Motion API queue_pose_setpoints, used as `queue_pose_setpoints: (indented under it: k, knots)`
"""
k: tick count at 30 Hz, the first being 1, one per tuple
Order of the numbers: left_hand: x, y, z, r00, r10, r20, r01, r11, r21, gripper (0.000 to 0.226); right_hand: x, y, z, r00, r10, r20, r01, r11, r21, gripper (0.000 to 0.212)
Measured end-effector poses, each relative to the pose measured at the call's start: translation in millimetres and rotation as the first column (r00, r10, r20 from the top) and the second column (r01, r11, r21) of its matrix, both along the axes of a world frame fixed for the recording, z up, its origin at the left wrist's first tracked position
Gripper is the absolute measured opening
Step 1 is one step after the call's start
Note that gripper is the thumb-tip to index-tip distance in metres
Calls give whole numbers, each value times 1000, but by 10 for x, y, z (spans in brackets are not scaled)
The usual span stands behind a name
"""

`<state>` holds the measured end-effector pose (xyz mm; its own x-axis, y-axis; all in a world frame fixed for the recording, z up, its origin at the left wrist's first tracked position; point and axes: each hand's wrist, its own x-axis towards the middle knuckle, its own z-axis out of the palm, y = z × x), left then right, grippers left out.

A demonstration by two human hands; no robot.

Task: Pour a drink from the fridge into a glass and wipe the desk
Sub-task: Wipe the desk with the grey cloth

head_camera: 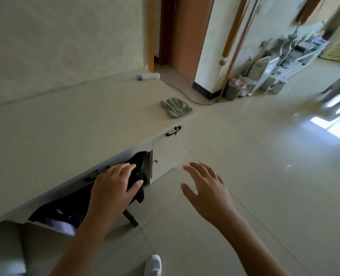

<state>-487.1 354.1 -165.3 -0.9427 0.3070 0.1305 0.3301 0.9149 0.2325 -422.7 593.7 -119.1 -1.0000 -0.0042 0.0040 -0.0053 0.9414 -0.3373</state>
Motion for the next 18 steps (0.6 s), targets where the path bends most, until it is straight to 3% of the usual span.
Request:
queue_pose_setpoints:
  k: [18]
  knots:
    - [-2398, 454, -391, 958, 257, 124, -248, 965, -90, 55, -3417, 406, -784, 968, 218, 127, -218, 976, -12, 50]
